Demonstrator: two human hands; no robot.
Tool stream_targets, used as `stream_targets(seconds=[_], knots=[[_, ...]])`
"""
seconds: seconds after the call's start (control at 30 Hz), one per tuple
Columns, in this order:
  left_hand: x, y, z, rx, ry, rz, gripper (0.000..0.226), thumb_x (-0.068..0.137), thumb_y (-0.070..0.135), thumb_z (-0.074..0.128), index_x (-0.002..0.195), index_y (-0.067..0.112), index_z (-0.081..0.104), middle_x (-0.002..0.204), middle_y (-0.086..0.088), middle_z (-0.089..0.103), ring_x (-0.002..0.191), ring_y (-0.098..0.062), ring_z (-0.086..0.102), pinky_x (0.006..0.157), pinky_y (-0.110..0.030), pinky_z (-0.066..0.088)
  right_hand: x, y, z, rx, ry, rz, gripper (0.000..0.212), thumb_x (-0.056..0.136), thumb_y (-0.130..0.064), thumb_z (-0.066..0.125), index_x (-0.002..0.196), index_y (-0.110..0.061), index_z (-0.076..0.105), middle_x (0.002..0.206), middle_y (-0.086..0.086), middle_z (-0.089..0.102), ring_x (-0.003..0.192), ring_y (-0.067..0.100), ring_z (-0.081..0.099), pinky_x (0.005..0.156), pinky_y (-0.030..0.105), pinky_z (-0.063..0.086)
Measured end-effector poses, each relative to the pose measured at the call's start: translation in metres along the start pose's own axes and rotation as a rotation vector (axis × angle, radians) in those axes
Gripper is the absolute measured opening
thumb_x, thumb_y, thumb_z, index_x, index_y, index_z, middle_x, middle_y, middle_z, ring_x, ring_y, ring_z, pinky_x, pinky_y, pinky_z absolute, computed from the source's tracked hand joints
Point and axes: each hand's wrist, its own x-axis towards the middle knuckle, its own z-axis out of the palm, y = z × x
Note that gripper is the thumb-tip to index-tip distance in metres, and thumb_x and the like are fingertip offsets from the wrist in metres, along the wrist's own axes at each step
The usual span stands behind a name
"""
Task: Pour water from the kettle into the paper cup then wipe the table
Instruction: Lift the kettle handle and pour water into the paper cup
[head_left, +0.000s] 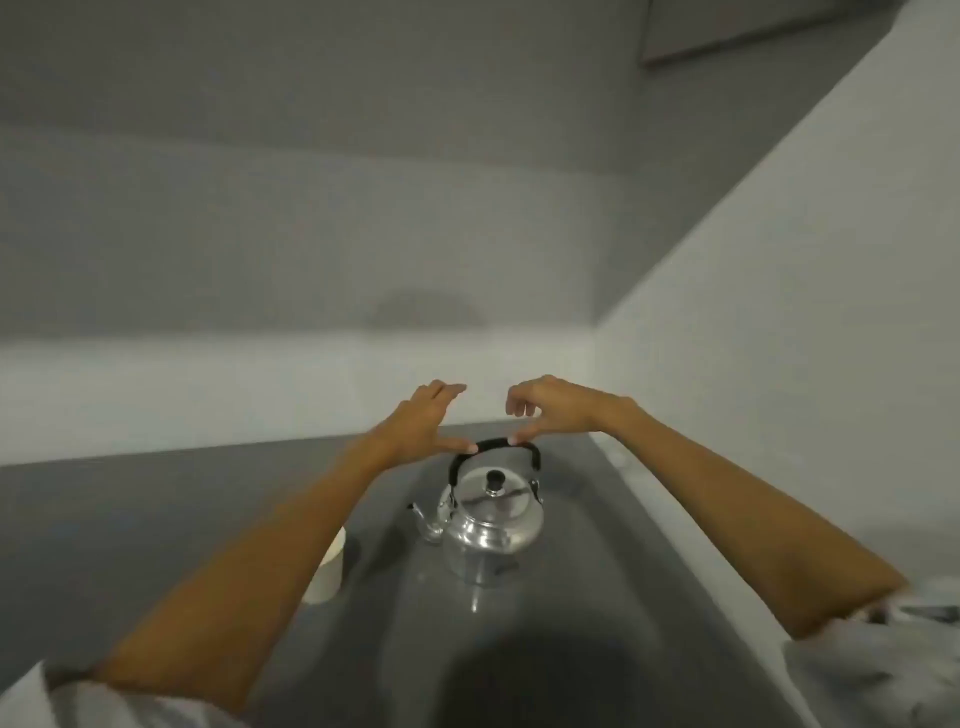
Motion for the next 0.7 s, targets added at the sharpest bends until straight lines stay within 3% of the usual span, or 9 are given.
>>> stream_targets(seconds=[0.13, 0.27, 0.33, 0.4, 0.47, 0.57, 0.7], knots=[[0.003, 0.003, 0.034, -0.049, -0.043, -0.016, 0.09, 0.077, 0.04, 0.072, 0.146, 0.01, 0.021, 0.141, -0.013, 0.034, 0.13, -0.028, 0.033, 0.108, -0.038, 0.03, -0.003, 0.007, 0.033, 0.07, -0.003, 0.006, 0.052, 0.082, -0.04, 0.07, 0.119, -0.008, 0.052, 0.116, 0.009, 0.058, 0.102, 0.022, 0.052, 0.085, 0.031, 0.044], [0.006, 0.0, 0.064, -0.17, -0.026, -0.06, 0.084, 0.078, 0.03, 0.074, 0.142, 0.004, 0.026, 0.139, -0.017, 0.039, 0.126, -0.03, 0.041, 0.106, -0.038, 0.035, -0.003, 0.016, 0.059, 0.217, 0.197, 0.008, 0.047, 0.084, -0.044, 0.067, 0.113, -0.009, 0.057, 0.108, 0.008, 0.061, 0.092, 0.017, 0.053, 0.067, 0.008, 0.036], [0.006, -0.002, 0.077, -0.262, 0.015, -0.078, 0.073, 0.08, 0.03, 0.071, 0.138, 0.005, 0.033, 0.132, -0.014, 0.047, 0.116, -0.025, 0.048, 0.095, -0.034, 0.043, 0.0, 0.018, 0.064, 0.327, 0.282, 0.016, 0.041, 0.088, -0.042, 0.062, 0.11, -0.008, 0.061, 0.103, 0.009, 0.064, 0.082, 0.011, 0.054, 0.066, 0.001, 0.036], [0.007, -0.004, 0.088, -0.353, 0.075, -0.123, 0.06, 0.083, 0.031, 0.068, 0.131, 0.008, 0.04, 0.112, -0.009, 0.054, 0.097, -0.019, 0.052, 0.075, -0.022, 0.043, 0.007, 0.018, 0.068, 0.388, 0.294, 0.001, 0.034, 0.092, -0.039, 0.056, 0.097, -0.006, 0.065, 0.089, 0.016, 0.065, 0.072, 0.017, 0.053, 0.064, 0.013, 0.041], [0.009, -0.005, 0.096, -0.424, 0.155, -0.166, 0.045, 0.086, 0.034, 0.064, 0.119, 0.009, 0.047, 0.092, -0.009, 0.056, 0.08, -0.017, 0.052, 0.064, -0.017, 0.041, 0.015, 0.017, 0.071, 0.407, 0.282, -0.022, 0.04, 0.095, -0.035, 0.052, 0.074, -0.003, 0.064, 0.062, 0.018, 0.052, 0.057, 0.027, 0.043, 0.06, 0.038, 0.04], [0.013, -0.006, 0.103, -0.48, 0.259, -0.2, 0.027, 0.088, 0.042, 0.058, 0.092, 0.017, 0.051, 0.069, 0.003, 0.05, 0.059, -0.008, 0.044, 0.053, -0.009, 0.038, 0.027, 0.017, 0.084, 0.448, 0.279, -0.005, 0.056, 0.096, -0.042, 0.048, 0.064, 0.003, 0.055, 0.053, 0.007, 0.039, 0.053, 0.02, 0.037, 0.053, 0.031, 0.03], [0.018, -0.004, 0.106, -0.533, 0.377, -0.25, 0.039, 0.088, 0.051, 0.053, 0.063, 0.024, 0.04, 0.055, 0.008, 0.038, 0.043, -0.001, 0.035, 0.046, -0.01, 0.034, 0.036, 0.022, 0.104, 0.621, 0.344, 0.1, 0.065, 0.087, -0.061, 0.047, 0.065, 0.001, 0.049, 0.05, -0.002, 0.037, 0.045, 0.008, 0.033, 0.047, 0.022, 0.029]])
